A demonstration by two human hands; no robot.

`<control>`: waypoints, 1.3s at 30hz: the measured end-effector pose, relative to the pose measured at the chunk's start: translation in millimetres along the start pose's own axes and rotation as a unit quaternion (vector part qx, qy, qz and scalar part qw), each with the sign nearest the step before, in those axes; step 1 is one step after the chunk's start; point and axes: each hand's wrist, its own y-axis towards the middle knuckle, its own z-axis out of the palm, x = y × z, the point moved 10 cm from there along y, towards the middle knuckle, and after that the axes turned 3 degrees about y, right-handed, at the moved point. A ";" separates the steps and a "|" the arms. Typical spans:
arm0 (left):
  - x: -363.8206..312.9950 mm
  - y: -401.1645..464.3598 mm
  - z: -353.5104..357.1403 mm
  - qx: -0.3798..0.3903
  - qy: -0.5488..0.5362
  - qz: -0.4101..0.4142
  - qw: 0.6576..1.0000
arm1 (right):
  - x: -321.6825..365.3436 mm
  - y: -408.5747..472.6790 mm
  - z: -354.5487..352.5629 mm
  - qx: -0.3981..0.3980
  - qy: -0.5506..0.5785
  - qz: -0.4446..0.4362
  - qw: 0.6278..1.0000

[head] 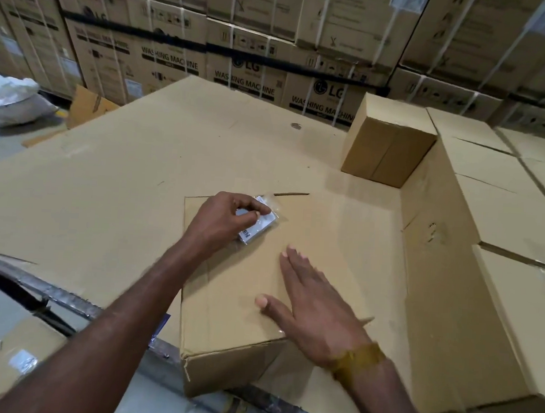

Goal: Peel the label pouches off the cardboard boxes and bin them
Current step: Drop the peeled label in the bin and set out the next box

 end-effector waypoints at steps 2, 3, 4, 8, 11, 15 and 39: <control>-0.1 -0.1 0.0 -0.002 0.002 0.000 1.000 | 4.2 -20.2 6.5 0.010 -0.003 -0.020 1.000; -1.3 0.2 0.1 -0.003 0.010 0.001 1.000 | 1.4 -21.9 6.8 0.016 -0.008 -0.020 1.000; -2.9 0.5 0.5 -0.004 0.020 0.003 1.000 | -2.2 -18.1 5.3 0.022 -0.012 -0.017 1.000; -3.9 2.6 2.1 -0.001 0.032 0.007 0.999 | -7.9 25.6 -6.9 0.008 0.000 -0.005 1.000; -2.6 1.4 2.2 0.003 0.017 0.015 1.000 | -3.5 42.2 -11.5 -0.018 -0.002 0.009 1.000; -0.1 1.3 0.3 -0.003 0.006 0.017 1.000 | 6.8 -7.1 2.9 0.011 0.015 -0.021 1.000; -3.6 2.2 1.2 -0.009 0.023 0.012 1.000 | -24.2 27.5 -15.3 -0.021 -0.009 0.013 1.000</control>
